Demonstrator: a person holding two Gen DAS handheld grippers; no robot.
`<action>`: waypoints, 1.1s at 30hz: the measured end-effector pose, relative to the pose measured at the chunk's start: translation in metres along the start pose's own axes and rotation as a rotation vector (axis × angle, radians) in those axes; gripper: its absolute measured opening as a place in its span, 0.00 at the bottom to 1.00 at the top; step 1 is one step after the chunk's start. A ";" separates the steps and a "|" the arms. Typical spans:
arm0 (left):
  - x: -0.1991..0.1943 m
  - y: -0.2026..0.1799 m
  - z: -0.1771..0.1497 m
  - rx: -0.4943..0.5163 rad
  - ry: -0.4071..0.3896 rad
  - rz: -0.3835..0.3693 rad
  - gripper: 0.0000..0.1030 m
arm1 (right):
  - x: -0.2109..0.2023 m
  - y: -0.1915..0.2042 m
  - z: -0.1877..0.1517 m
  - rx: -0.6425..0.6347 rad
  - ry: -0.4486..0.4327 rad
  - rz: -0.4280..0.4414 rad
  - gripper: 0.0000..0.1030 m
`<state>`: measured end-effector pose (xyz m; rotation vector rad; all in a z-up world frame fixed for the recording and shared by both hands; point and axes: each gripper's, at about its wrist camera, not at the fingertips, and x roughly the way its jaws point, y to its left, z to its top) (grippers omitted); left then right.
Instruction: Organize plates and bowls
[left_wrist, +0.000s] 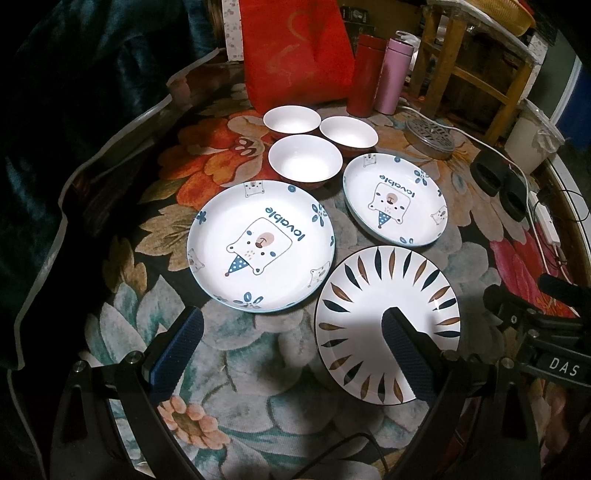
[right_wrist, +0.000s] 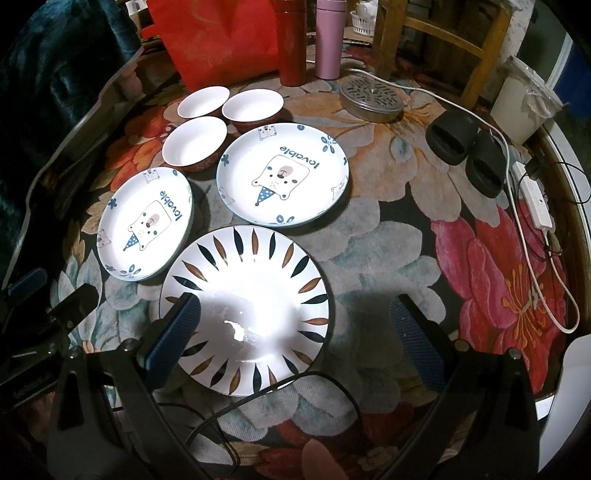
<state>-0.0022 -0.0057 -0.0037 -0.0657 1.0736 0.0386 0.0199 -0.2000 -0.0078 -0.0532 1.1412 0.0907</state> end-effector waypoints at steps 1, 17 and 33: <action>0.000 -0.002 -0.002 0.000 0.001 0.000 0.95 | 0.000 0.000 0.000 0.000 0.000 -0.001 1.00; 0.025 -0.004 -0.013 -0.033 0.077 -0.016 0.95 | 0.019 -0.008 -0.005 0.032 0.061 0.003 1.00; 0.045 -0.002 -0.016 -0.058 0.124 -0.079 0.95 | 0.034 -0.019 -0.008 0.051 0.078 0.026 1.00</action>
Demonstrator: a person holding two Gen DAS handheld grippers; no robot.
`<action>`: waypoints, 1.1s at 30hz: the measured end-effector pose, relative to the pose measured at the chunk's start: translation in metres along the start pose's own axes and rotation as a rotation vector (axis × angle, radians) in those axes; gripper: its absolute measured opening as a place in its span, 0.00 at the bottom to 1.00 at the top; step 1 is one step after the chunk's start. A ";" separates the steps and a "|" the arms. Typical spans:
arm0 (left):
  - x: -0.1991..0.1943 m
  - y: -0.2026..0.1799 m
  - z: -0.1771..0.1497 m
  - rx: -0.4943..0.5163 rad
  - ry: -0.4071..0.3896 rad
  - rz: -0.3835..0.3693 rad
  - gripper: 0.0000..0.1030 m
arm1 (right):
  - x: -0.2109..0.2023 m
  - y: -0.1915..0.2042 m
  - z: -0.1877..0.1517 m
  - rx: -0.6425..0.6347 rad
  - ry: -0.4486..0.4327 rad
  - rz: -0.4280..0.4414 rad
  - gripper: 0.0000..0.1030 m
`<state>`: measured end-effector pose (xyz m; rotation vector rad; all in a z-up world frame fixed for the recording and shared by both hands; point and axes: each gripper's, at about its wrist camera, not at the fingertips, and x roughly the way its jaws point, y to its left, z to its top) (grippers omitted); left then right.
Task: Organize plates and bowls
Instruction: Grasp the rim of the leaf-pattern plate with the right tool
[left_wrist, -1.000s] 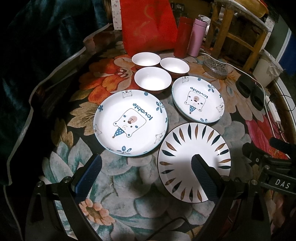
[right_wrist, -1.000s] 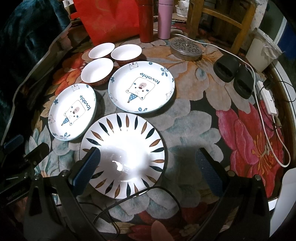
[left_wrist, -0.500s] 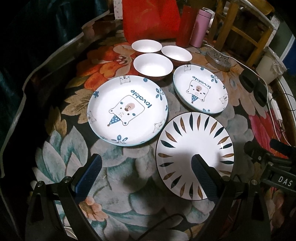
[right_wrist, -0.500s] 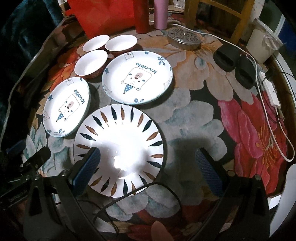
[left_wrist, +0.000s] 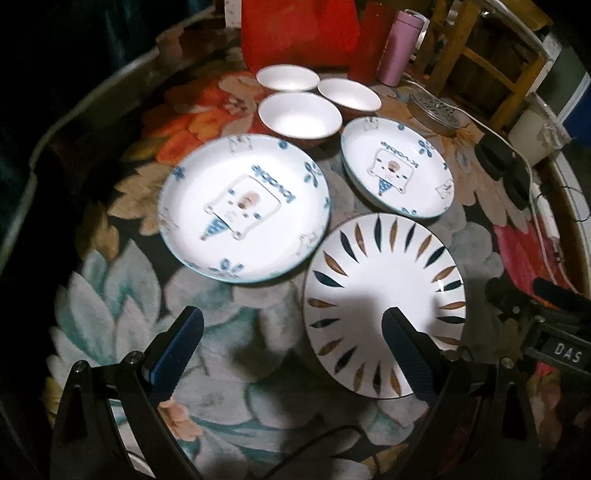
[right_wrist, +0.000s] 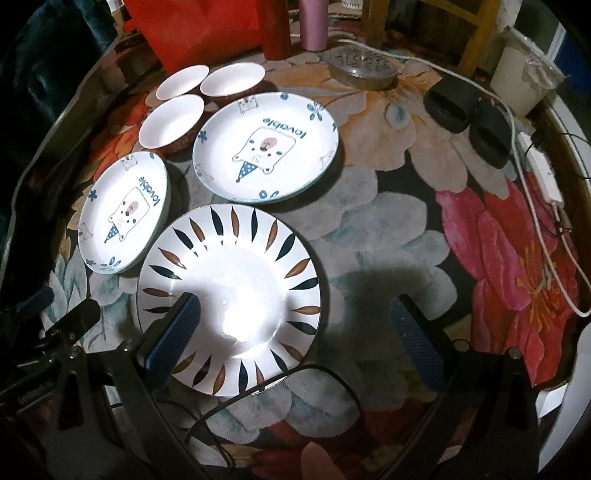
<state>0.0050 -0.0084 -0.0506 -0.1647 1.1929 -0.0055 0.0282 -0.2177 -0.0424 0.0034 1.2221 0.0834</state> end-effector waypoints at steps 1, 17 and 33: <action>0.005 0.001 -0.001 -0.009 0.013 -0.019 0.95 | 0.005 -0.002 0.000 -0.006 0.010 0.013 1.00; 0.101 0.005 -0.002 -0.105 0.150 -0.174 0.81 | 0.104 -0.036 0.005 0.055 0.215 0.274 0.69; 0.107 -0.007 -0.002 -0.089 0.171 -0.230 0.63 | 0.112 -0.052 0.000 0.070 0.218 0.323 0.19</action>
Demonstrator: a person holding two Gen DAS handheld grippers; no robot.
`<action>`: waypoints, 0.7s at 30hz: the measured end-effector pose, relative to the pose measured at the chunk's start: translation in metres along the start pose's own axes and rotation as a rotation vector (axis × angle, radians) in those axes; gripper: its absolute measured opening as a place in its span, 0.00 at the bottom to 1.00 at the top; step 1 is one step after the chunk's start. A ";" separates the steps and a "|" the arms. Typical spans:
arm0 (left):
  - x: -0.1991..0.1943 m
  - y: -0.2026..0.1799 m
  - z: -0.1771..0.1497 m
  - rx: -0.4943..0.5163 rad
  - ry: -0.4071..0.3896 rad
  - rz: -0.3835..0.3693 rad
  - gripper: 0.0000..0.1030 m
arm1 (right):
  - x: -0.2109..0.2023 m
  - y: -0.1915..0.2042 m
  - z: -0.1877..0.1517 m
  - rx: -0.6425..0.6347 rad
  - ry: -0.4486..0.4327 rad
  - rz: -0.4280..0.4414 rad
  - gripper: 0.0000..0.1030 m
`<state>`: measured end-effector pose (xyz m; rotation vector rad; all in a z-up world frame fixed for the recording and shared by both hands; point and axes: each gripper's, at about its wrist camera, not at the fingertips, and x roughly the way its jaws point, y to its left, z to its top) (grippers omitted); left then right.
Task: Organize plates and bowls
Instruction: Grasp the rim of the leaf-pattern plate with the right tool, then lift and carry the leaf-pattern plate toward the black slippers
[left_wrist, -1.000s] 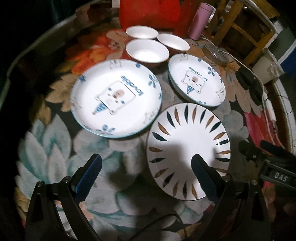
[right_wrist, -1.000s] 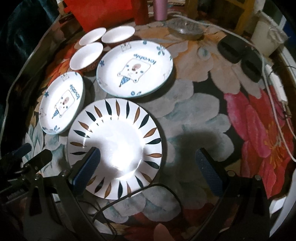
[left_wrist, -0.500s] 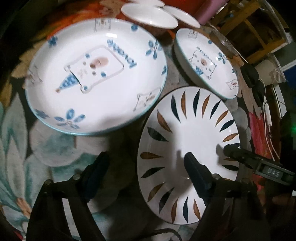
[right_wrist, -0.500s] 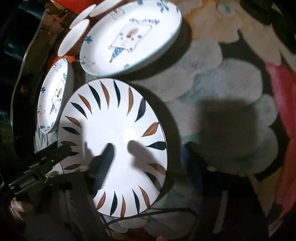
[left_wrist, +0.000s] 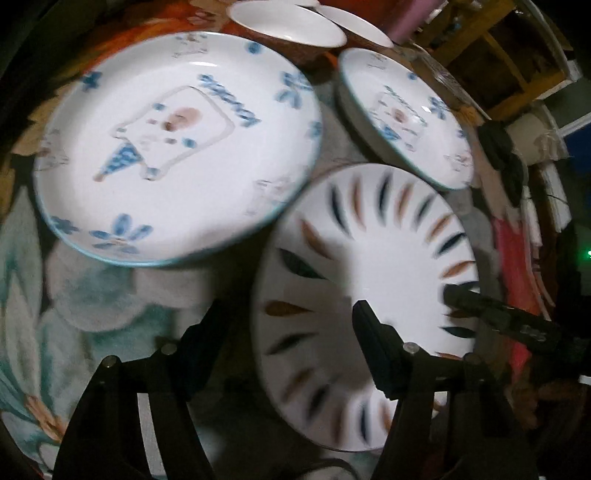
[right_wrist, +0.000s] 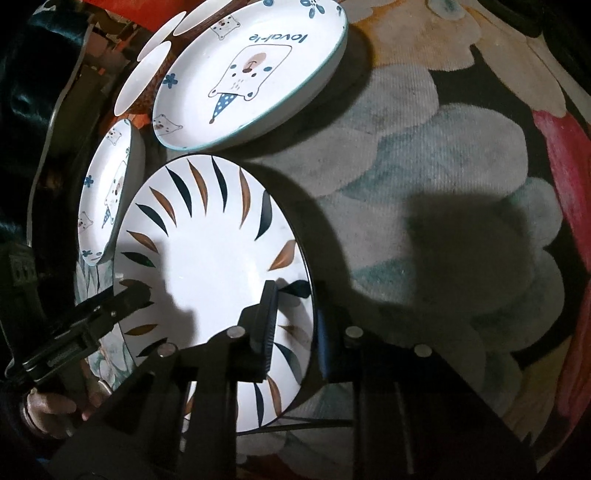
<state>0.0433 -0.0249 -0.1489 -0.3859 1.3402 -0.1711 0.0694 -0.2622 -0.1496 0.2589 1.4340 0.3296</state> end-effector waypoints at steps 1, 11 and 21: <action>0.002 -0.005 0.000 0.021 0.020 -0.026 0.66 | 0.000 0.000 0.000 -0.006 0.000 -0.001 0.19; 0.001 0.007 0.002 0.042 0.028 0.035 0.24 | 0.003 0.008 -0.003 -0.048 -0.019 -0.024 0.20; -0.024 -0.009 0.003 0.115 -0.020 0.037 0.21 | -0.018 0.012 -0.014 -0.047 -0.060 -0.008 0.17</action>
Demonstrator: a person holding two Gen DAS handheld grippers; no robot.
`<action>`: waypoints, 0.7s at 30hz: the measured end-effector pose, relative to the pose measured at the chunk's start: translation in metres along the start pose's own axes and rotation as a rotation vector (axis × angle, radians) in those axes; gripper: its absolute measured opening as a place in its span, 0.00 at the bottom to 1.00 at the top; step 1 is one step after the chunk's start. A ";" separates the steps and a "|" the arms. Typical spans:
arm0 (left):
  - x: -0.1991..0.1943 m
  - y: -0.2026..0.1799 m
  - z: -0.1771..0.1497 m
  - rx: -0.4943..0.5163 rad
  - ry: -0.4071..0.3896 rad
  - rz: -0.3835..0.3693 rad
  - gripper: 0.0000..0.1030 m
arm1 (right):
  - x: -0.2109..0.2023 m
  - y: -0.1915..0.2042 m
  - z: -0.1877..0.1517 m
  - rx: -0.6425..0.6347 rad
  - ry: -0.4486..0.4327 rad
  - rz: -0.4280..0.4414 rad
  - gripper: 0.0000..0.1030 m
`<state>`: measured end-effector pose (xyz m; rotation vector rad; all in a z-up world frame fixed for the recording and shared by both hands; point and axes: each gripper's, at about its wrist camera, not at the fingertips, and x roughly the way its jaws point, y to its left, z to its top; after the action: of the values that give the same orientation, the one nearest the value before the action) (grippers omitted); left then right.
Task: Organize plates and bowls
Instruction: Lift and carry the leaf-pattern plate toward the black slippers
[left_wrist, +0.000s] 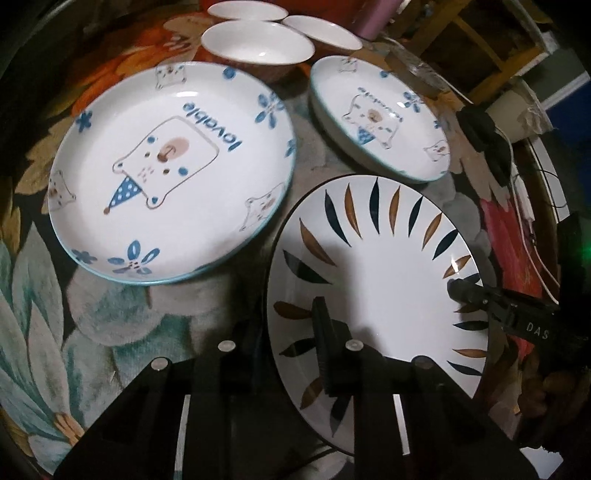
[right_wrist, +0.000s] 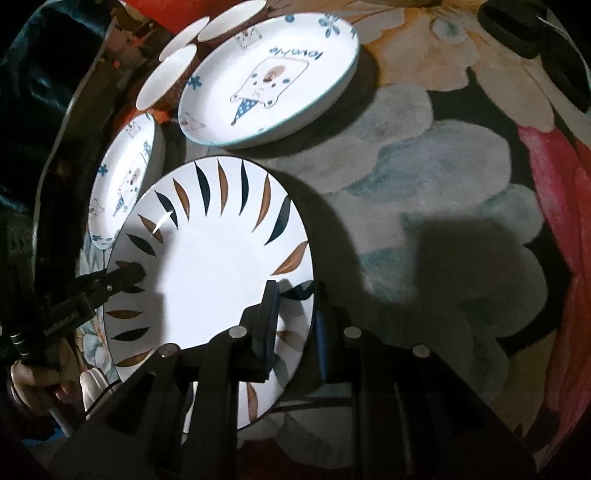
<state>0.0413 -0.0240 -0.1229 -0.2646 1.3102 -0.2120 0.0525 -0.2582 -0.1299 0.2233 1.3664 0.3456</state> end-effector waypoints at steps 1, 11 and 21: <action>-0.004 -0.005 0.001 0.015 -0.009 -0.002 0.21 | -0.003 0.000 0.000 0.005 -0.007 0.001 0.17; -0.018 -0.069 0.019 0.163 -0.040 -0.044 0.21 | -0.051 -0.030 -0.002 0.088 -0.095 -0.023 0.17; 0.017 -0.171 0.041 0.339 0.009 -0.119 0.21 | -0.095 -0.109 -0.013 0.275 -0.172 -0.105 0.17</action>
<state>0.0848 -0.1888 -0.0755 -0.0535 1.2454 -0.5305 0.0358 -0.3952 -0.0837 0.3983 1.2468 0.0476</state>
